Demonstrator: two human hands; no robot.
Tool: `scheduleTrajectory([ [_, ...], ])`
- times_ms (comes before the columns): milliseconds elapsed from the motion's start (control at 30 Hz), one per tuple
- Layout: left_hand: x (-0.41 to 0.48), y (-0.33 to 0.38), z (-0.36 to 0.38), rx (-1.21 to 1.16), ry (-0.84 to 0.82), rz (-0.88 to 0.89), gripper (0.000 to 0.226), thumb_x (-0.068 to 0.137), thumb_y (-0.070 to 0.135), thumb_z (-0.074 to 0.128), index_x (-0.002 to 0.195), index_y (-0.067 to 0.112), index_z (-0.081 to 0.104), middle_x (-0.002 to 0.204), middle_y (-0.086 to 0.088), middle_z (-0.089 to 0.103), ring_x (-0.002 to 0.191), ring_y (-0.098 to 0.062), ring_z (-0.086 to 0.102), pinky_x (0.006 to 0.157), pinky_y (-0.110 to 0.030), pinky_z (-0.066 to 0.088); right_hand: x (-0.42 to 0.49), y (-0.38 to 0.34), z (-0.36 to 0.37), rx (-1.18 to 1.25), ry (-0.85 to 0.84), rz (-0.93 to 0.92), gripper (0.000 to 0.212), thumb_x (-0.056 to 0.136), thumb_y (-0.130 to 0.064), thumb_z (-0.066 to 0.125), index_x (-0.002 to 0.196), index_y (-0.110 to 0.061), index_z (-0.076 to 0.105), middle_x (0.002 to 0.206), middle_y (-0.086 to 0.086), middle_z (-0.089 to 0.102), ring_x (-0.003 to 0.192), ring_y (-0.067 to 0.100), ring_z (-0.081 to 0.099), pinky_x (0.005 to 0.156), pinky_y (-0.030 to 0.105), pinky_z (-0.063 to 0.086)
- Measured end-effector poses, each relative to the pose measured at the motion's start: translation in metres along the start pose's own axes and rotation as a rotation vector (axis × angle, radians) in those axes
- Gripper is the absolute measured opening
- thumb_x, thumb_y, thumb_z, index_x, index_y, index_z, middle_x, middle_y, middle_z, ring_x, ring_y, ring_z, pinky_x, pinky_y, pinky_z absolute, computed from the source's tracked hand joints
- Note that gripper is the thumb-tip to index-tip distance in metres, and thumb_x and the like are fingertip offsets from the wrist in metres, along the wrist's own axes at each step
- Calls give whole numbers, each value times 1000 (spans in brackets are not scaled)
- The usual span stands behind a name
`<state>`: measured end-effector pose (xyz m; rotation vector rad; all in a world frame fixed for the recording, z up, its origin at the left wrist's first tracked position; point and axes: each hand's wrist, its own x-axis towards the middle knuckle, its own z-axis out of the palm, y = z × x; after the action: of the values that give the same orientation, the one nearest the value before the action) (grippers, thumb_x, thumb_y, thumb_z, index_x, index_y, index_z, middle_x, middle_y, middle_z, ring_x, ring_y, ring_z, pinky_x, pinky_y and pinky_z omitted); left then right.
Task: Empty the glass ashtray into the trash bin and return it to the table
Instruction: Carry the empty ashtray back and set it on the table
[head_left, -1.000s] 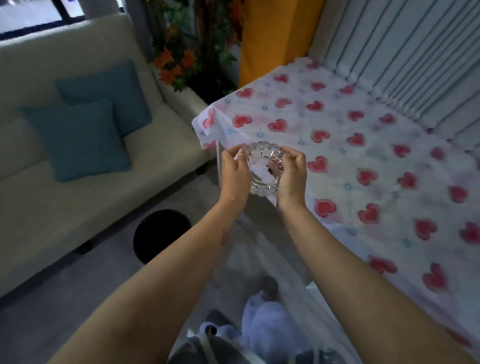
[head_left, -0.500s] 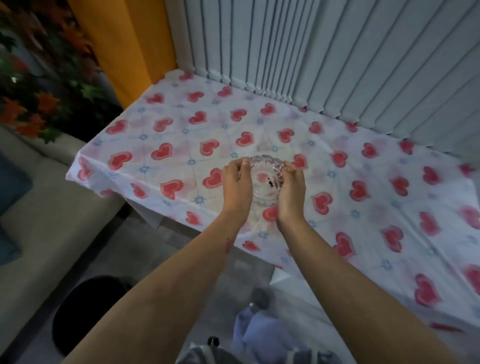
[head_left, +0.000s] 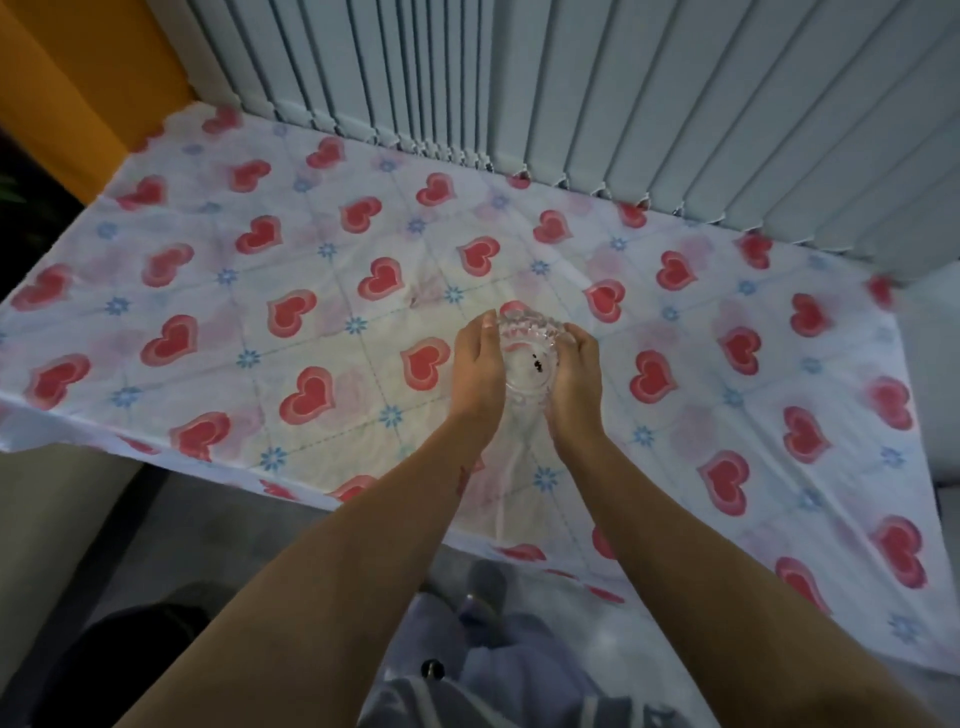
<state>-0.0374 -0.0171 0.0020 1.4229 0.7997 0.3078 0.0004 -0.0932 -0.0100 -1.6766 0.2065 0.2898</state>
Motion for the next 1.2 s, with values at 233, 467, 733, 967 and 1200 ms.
scheduleTrajectory([
  [233, 37, -13, 23, 118, -35, 32, 41, 104, 34, 30, 132, 14, 52, 121, 4, 45, 119, -13, 44, 114, -39, 33, 32, 6, -7, -127, -2, 3, 36, 100, -33, 42, 133, -21, 50, 126, -1, 60, 108, 14, 58, 91, 31, 48],
  [467, 62, -28, 38, 330, -47, 103, 38, 103, 28, 28, 129, 15, 54, 130, -3, 50, 121, -16, 40, 111, -34, 29, 63, 25, -6, -427, 55, -115, 35, 100, -33, 37, 127, -18, 54, 123, 2, 64, 114, 24, 59, 104, 44, 40],
  [733, 78, -47, 44, 583, -85, 171, 43, 105, 24, 19, 139, 14, 44, 152, -10, 33, 150, -22, 13, 121, -37, -9, 71, 50, -6, -859, 82, -217, 45, 102, -34, 30, 143, -15, 38, 153, 12, 40, 147, 26, 27, 119, 50, 12],
  [967, 81, -45, 28, 756, -153, 287, 50, 101, 38, 28, 141, 13, 43, 151, -13, 39, 146, -31, 24, 122, -46, 5, 68, 43, -21, -927, 4, -279, 52, 100, -36, 34, 147, -13, 31, 155, 12, 36, 149, 29, 22, 120, 51, 14],
  [1200, 67, -53, -21, 1167, -394, 532, 103, 81, 75, 38, 155, 11, 5, 164, -6, 12, 153, -19, 4, 124, -44, -3, 46, 51, -52, -1064, -63, -386, 74, 92, -58, 17, 153, -18, 21, 159, 4, 32, 151, 22, 16, 123, 47, 3],
])
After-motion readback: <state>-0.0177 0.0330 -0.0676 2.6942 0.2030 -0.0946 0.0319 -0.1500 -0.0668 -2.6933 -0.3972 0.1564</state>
